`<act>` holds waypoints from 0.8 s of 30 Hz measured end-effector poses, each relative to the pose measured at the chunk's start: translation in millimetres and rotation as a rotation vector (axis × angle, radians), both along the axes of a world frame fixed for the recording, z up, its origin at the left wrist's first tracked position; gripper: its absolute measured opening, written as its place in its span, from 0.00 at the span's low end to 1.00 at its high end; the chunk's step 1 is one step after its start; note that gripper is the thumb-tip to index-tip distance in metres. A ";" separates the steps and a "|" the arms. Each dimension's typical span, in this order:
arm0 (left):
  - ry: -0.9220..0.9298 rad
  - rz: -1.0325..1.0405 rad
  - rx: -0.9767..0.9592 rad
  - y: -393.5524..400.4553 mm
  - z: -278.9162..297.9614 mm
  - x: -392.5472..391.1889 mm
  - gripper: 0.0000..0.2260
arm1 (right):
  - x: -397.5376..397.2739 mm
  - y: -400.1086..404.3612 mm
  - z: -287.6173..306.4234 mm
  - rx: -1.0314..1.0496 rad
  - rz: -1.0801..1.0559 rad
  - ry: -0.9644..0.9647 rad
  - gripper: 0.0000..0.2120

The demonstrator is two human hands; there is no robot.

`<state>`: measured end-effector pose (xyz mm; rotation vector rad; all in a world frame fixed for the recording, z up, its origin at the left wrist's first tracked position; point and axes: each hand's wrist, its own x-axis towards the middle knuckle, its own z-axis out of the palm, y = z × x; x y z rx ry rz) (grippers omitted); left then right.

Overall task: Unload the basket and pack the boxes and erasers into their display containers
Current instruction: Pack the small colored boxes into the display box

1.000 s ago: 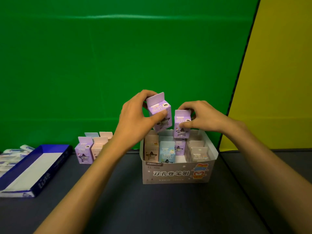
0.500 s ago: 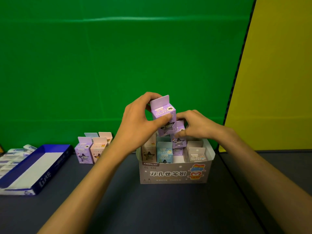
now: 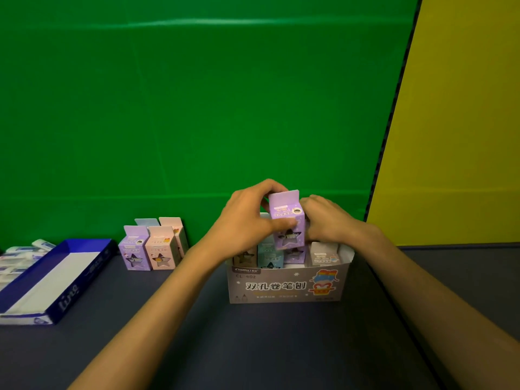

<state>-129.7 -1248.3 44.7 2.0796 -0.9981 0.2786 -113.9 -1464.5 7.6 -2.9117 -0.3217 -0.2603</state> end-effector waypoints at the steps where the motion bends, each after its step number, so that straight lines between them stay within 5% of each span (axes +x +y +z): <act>1: 0.012 -0.009 0.023 -2.9 -3.5 2.0 0.18 | 0.9 -0.6 -3.9 -0.028 0.006 -0.017 0.13; 9: 0.026 -0.004 0.173 -18.1 -19.3 11.8 0.20 | 3.1 -5.0 -6.1 -0.059 0.008 -0.007 0.13; 13: 0.023 0.009 0.160 -23.2 -18.1 11.3 0.20 | -1.4 -14.4 2.9 0.037 0.030 -0.047 0.06; 24: -0.047 0.014 0.209 -40.4 -15.9 15.9 0.21 | -13.8 -35.1 9.4 0.085 -0.018 -0.124 0.09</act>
